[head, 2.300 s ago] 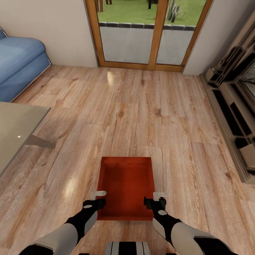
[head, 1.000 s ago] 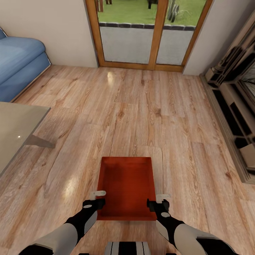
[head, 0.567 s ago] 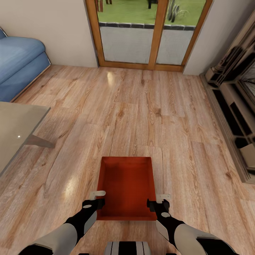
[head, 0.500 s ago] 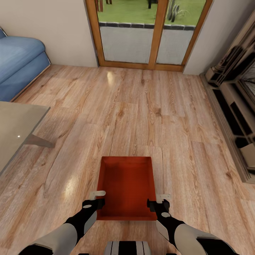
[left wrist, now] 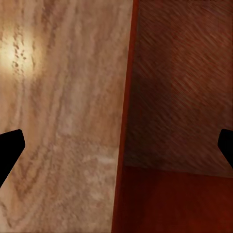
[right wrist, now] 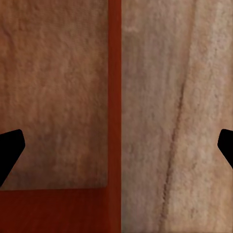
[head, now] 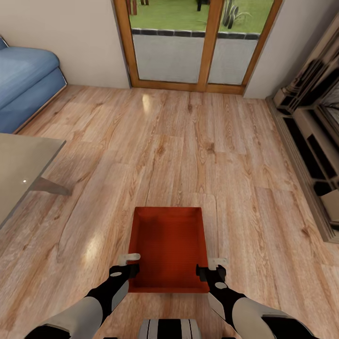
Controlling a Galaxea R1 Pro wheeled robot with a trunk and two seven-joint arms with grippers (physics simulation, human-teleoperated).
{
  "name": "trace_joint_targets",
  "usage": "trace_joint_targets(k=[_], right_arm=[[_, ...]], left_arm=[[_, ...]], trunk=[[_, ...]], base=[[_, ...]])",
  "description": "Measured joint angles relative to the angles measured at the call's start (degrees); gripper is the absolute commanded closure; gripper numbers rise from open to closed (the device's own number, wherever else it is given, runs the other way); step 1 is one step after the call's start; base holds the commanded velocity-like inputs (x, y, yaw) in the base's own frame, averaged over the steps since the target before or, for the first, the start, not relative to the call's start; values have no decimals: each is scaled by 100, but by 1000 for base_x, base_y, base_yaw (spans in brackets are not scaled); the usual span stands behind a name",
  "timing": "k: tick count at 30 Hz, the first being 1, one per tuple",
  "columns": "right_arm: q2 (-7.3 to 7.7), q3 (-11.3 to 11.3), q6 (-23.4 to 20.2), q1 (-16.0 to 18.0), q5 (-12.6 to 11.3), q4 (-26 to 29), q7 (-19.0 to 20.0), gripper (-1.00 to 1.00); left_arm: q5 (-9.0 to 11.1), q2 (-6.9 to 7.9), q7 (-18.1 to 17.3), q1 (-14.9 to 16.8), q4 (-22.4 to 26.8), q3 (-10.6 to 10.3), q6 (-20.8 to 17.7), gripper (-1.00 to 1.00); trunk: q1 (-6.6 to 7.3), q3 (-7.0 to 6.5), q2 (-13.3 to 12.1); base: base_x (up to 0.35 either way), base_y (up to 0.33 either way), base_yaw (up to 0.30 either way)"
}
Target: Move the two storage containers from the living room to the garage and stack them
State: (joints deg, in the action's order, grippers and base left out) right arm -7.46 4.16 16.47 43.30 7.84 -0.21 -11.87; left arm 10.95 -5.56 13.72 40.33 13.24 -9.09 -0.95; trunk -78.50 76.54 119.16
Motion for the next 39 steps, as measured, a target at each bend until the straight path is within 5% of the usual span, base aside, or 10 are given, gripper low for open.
trace_joint_targets(k=[10,39], right_arm=[[0,-2,0,0,0,0,0,-100],[-6,-2,16,0,0,0,0,-100]], left_arm=[[0,-2,0,0,-3,1,0,-100],[0,-2,-4,0,-4,0,-7,-100]], trunk=[[-219,179,400],[-220,180,401]], base=[[0,0,0],[0,0,0]])
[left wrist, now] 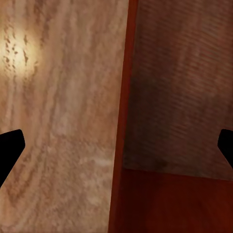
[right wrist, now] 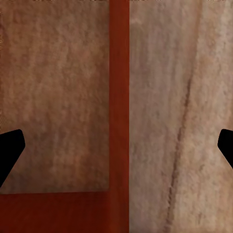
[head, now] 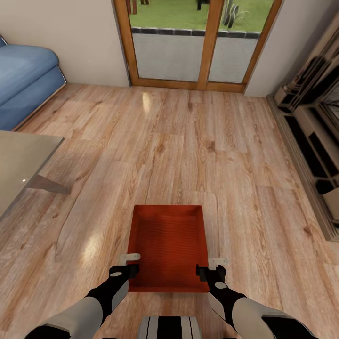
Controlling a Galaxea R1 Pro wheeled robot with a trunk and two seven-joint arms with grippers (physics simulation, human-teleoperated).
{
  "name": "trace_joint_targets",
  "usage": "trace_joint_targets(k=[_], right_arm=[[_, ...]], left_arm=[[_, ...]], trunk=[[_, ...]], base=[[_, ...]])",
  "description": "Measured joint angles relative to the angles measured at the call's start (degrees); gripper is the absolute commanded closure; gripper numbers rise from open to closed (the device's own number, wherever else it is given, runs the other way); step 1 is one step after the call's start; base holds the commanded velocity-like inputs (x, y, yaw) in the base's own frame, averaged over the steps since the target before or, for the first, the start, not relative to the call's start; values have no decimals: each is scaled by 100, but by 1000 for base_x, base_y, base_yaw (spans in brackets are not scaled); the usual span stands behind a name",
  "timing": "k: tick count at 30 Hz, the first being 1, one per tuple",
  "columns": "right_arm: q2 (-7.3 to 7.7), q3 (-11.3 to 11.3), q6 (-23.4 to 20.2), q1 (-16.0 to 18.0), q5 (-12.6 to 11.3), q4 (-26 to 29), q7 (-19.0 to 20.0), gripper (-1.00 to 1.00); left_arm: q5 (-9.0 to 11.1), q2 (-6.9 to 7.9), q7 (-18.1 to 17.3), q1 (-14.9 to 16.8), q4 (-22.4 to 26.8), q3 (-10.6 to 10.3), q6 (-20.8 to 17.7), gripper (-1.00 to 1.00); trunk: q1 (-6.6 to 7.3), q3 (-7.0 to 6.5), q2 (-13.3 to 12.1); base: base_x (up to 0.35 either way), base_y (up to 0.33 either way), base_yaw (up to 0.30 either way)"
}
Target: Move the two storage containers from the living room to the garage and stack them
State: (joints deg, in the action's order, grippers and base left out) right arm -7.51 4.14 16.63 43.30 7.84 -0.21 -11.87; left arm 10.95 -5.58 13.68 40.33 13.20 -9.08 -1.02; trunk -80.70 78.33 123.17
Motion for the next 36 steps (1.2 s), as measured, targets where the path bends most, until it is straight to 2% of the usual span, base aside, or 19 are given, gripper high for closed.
trace_joint_targets(k=[8,12,13,14,15,19,20,36], right_arm=[[-9,2,31,0,-2,0,0,-100],[-11,0,30,0,-1,0,0,-100],[-18,1,33,0,0,-4,0,-100],[-19,0,33,0,0,-2,0,-100],[-18,0,34,0,0,-1,0,100],[-12,0,36,0,0,-3,0,100],[-19,-125,15,-1,104,-4,74,100],[-20,-89,15,-1,85,0,23,100]], left_arm=[[-29,-1,3,0,-13,-2,-4,-100],[-231,14,-1,0,-28,-2,-2,-100],[-391,19,-3,0,-38,-1,-1,-100],[-423,21,-3,0,-40,0,-1,-100],[-430,23,-3,0,-41,0,-1,100],[-418,27,-12,0,-41,-10,-5,100],[-359,20,-30,0,-43,-51,-1,100],[-353,-3,-17,0,-43,-34,19,100]], trunk=[[0,0,0],[0,0,0],[0,0,0],[0,0,0],[0,0,0],[0,0,0],[0,0,0],[0,0,0]], base=[[0,0,0],[0,0,0],[0,0,0],[0,0,0],[0,0,0],[0,0,0],[0,0,0],[0,0,0]])
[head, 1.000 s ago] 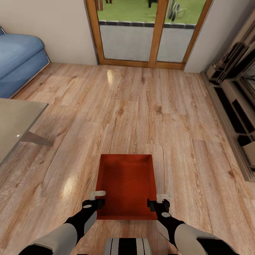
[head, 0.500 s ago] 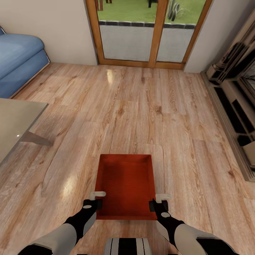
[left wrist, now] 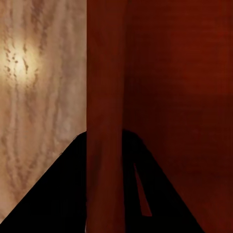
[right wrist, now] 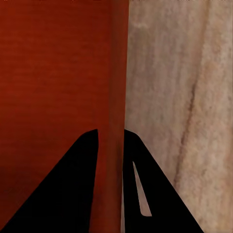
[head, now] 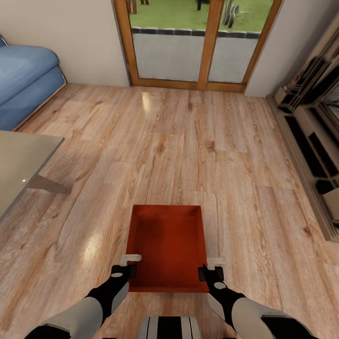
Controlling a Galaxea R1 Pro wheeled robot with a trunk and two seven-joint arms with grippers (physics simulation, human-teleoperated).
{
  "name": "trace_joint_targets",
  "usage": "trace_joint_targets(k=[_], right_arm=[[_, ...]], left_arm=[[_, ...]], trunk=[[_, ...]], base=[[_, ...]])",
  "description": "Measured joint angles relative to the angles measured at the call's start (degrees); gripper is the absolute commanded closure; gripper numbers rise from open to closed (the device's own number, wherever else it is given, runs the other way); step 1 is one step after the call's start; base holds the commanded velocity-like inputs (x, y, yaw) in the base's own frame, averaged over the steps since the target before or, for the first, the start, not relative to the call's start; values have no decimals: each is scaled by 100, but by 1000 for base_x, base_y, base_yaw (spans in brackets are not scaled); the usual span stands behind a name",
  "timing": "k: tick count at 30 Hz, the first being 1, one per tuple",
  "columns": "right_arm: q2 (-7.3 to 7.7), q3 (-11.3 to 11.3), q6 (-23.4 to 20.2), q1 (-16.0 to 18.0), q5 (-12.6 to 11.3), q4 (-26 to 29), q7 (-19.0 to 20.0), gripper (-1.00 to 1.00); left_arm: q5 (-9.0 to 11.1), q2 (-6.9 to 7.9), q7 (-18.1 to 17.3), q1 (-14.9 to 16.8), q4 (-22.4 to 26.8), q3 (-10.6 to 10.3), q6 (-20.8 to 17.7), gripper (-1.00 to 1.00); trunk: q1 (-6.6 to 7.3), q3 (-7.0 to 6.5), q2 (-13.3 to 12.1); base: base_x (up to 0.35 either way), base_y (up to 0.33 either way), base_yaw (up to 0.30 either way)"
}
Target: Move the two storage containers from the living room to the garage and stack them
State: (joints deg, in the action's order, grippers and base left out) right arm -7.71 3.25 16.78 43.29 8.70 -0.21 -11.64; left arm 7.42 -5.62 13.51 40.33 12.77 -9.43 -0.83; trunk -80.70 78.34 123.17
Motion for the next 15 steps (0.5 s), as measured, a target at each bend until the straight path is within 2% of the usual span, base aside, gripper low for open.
trace_joint_targets(k=[15], right_arm=[[-15,8,8,0,0,-7,-6,100]], left_arm=[[-28,10,-16,0,-2,31,8,100]], trunk=[[329,-269,-600]], base=[[0,0,0]])
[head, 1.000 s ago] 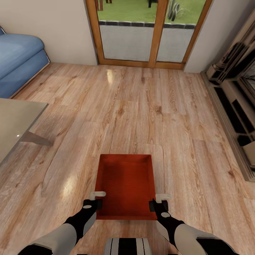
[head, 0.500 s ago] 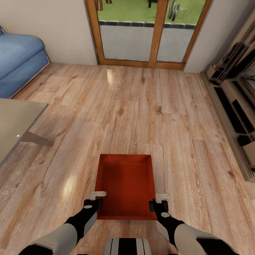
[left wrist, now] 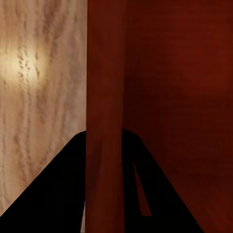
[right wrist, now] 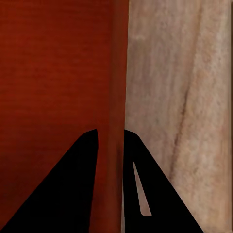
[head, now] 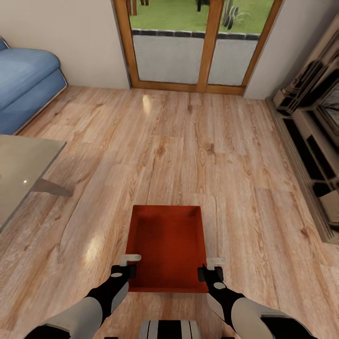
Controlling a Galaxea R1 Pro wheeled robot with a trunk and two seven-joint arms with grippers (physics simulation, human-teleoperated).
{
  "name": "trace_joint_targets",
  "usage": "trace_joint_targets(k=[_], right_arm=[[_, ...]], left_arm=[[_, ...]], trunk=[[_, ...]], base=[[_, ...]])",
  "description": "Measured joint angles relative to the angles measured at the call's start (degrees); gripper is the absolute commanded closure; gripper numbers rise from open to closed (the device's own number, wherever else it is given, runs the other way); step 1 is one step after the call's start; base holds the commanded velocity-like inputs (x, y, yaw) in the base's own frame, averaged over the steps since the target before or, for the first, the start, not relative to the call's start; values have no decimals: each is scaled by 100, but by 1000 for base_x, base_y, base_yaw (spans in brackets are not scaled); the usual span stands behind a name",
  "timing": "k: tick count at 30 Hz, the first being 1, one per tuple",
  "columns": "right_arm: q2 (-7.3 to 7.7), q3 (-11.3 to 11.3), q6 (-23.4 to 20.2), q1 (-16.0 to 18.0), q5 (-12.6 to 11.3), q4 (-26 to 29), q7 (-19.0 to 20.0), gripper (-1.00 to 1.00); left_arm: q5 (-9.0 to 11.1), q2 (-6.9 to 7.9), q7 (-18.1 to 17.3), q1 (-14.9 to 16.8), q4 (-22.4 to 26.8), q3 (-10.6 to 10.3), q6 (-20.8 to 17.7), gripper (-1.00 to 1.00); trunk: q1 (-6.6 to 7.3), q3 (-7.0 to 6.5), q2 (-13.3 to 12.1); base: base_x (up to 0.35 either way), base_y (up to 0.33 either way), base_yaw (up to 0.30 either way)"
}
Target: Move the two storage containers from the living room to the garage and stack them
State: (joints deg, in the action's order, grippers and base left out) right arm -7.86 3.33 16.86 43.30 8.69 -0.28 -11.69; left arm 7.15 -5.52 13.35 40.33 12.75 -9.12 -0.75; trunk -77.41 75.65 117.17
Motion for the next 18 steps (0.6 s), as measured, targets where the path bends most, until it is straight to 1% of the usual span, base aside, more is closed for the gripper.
trace_joint_targets(k=[18], right_arm=[[-3,-8,1,0,-7,1,0,100]], left_arm=[[31,8,-4,-1,1,-22,5,100]], trunk=[[395,-323,-722]], base=[[0,0,0]])
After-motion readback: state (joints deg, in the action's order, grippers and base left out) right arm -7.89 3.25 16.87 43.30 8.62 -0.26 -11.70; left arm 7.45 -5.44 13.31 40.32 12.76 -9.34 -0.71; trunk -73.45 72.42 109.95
